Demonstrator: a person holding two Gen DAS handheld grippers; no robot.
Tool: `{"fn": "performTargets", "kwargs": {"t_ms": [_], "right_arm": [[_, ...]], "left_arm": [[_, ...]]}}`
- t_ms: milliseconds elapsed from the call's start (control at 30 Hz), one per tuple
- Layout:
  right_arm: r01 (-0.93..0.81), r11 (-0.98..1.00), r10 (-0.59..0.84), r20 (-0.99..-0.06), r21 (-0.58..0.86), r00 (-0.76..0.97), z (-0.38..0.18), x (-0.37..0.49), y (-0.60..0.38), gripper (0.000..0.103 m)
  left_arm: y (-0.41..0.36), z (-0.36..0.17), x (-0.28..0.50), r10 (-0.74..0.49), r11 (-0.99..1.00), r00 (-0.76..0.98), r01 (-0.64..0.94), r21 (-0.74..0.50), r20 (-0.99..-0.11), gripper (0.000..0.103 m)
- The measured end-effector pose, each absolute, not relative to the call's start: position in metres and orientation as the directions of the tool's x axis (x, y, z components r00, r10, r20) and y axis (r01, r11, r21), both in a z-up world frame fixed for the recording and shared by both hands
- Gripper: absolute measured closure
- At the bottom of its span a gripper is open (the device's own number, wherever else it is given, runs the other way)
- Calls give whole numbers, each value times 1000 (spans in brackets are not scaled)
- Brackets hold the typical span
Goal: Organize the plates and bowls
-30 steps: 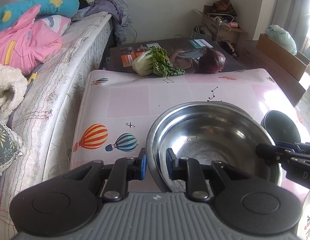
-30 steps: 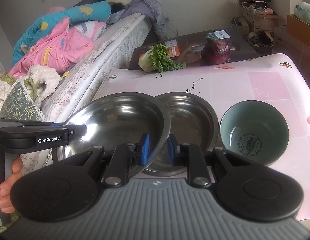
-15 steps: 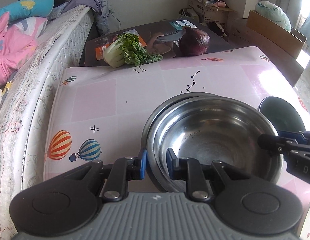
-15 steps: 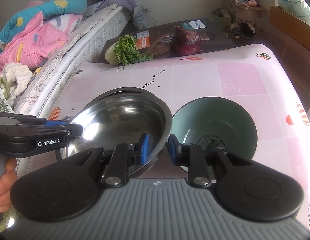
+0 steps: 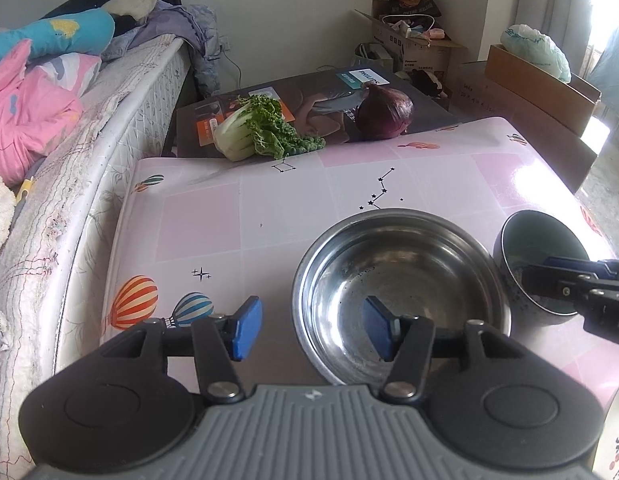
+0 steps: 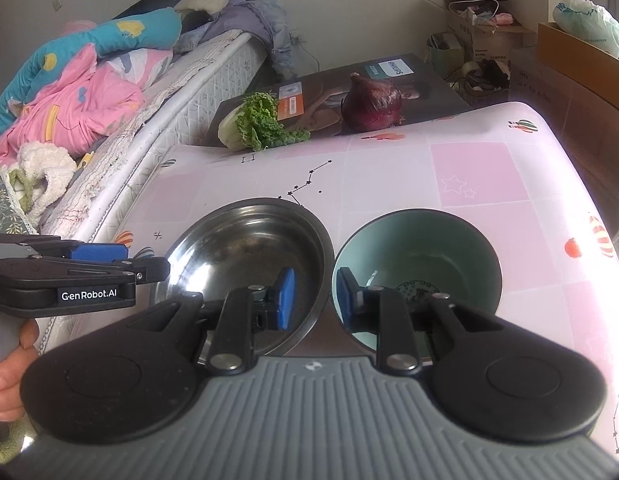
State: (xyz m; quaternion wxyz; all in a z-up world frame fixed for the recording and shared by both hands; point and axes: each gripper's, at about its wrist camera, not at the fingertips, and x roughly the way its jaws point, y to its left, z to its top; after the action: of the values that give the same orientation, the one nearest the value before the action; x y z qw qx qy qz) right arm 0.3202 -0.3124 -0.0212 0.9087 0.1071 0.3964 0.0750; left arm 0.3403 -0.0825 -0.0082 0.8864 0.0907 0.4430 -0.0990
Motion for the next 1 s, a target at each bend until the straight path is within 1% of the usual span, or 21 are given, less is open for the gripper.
{"fn": "performTargets", "kwargs": {"t_ms": [67, 100, 133, 167, 200, 233, 300, 367, 400, 467, 500, 567, 700, 800, 867, 933, 1000], "right_arm": [[-59, 961, 234, -687, 269, 688, -12, 310, -315, 74], [-64, 960, 240, -679, 274, 694, -8, 305, -316, 72], [-68, 958, 245, -671, 279, 699, -3, 300, -317, 68], [-74, 957, 249, -666, 280, 703, 2, 295, -319, 60], [-79, 958, 250, -661, 277, 708, 7, 290, -319, 56], [-84, 959, 246, -655, 269, 714, 13, 284, -319, 49], [-91, 965, 234, -646, 247, 727, 24, 274, -321, 43], [-100, 971, 218, -631, 217, 745, 39, 260, -321, 22], [-104, 973, 213, -622, 207, 753, 44, 254, -321, 18], [-117, 980, 191, -608, 160, 770, 59, 241, -320, 6], [-122, 984, 178, -604, 133, 777, 65, 235, -319, 1], [-131, 989, 143, -599, 64, 788, 77, 222, -317, 1], [-138, 987, 61, -596, -84, 801, 92, 199, -309, 1], [-107, 978, -20, -588, -180, 808, 98, 183, -306, 1], [-86, 968, -64, -565, -236, 823, 101, 172, -307, 1], [-80, 968, -67, -552, -238, 831, 104, 162, -312, 1], [-83, 979, -33, -550, -185, 834, 110, 155, -323, 1]], "left_arm": [[-81, 0, 334, -107, 964, 600, 258, 65, -793, 38], [-80, 3, 331, -113, 964, 606, 258, 61, -788, 37], [-78, 9, 327, -121, 965, 615, 257, 53, -779, 33], [-77, 13, 323, -127, 965, 622, 257, 48, -773, 29], [-76, 18, 318, -137, 965, 631, 258, 40, -764, 27], [-75, 23, 314, -146, 965, 639, 261, 34, -755, 22], [-73, 31, 306, -159, 964, 654, 263, 25, -740, 17], [-72, 40, 295, -177, 963, 669, 271, 15, -722, 13], [-71, 44, 290, -184, 961, 675, 275, 12, -715, 12], [-71, 50, 281, -201, 958, 683, 286, 5, -702, 10], [-71, 52, 277, -207, 957, 686, 291, 2, -697, 10], [-72, 56, 268, -217, 953, 697, 304, 8, -684, 10], [-76, 59, 249, -179, 957, 737, 286, 60, -652, 10], [-75, 58, 242, -191, 954, 724, 295, 47, -662, 10], [-75, 56, 239, -200, 953, 713, 301, 36, -672, 10], [-73, 52, 236, -201, 952, 697, 305, 31, -689, 10], [-73, 49, 233, -200, 952, 685, 306, 27, -701, 10]]}}
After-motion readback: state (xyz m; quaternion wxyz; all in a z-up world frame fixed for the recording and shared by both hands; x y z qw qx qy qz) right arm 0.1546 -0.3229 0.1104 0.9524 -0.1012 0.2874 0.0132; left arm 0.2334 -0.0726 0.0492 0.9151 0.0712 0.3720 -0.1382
